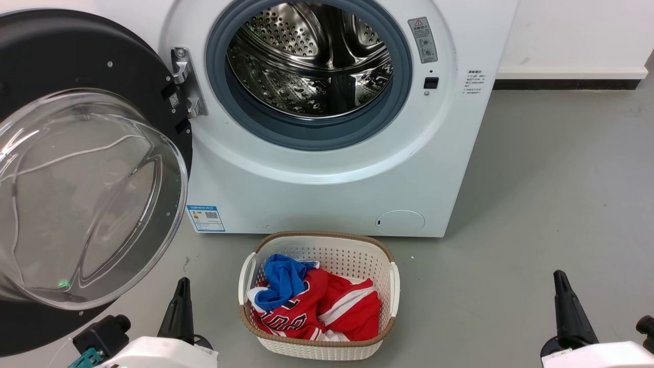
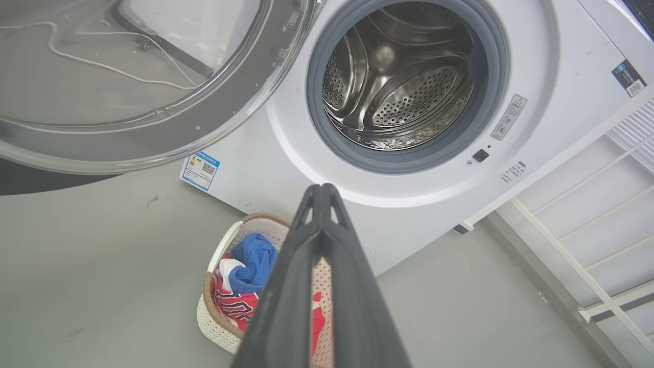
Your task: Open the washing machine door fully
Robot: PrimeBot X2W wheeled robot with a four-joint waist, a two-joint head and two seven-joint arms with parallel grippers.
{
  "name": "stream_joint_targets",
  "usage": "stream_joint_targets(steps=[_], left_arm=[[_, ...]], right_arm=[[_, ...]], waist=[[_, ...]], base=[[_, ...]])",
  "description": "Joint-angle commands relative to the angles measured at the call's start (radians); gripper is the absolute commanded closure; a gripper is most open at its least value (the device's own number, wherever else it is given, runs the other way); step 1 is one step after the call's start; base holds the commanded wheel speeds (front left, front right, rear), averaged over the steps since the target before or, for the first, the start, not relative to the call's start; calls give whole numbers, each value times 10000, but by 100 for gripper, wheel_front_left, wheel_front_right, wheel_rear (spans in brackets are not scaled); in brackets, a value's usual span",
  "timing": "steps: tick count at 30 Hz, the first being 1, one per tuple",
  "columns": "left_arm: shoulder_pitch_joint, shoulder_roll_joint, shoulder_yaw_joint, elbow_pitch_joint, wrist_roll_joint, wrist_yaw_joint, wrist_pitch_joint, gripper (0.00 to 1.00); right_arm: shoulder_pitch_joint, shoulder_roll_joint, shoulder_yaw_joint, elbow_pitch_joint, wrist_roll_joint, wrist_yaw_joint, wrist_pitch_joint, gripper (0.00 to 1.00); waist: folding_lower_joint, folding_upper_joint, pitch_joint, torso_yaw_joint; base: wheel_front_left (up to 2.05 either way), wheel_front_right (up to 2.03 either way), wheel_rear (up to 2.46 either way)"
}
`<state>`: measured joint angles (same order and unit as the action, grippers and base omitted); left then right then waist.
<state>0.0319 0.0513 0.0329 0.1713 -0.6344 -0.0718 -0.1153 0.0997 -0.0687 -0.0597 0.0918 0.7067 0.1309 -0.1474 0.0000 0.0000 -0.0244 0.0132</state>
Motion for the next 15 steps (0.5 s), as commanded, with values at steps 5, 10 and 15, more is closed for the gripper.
stream_joint_targets(steps=[5, 10, 15], left_arm=[[-374, 0, 94, -26, -953, -113, 214, 100], [-461, -1, 156, 35, -1673, -157, 386, 100], [-557, -2, 215, 92, -2354, -192, 545, 100]], right_arm=[[-411, -111, 10, 34, 938, 0, 194, 100], [-571, -124, 14, 151, 1645, -1, 353, 100], [-694, -136, 14, 263, 2311, -1, 510, 100]], waist=[[0, 0, 16, -7], [0, 0, 30, -14], [0, 0, 45, -21]], base=[[0, 0, 0], [0, 0, 0], [0, 0, 0]])
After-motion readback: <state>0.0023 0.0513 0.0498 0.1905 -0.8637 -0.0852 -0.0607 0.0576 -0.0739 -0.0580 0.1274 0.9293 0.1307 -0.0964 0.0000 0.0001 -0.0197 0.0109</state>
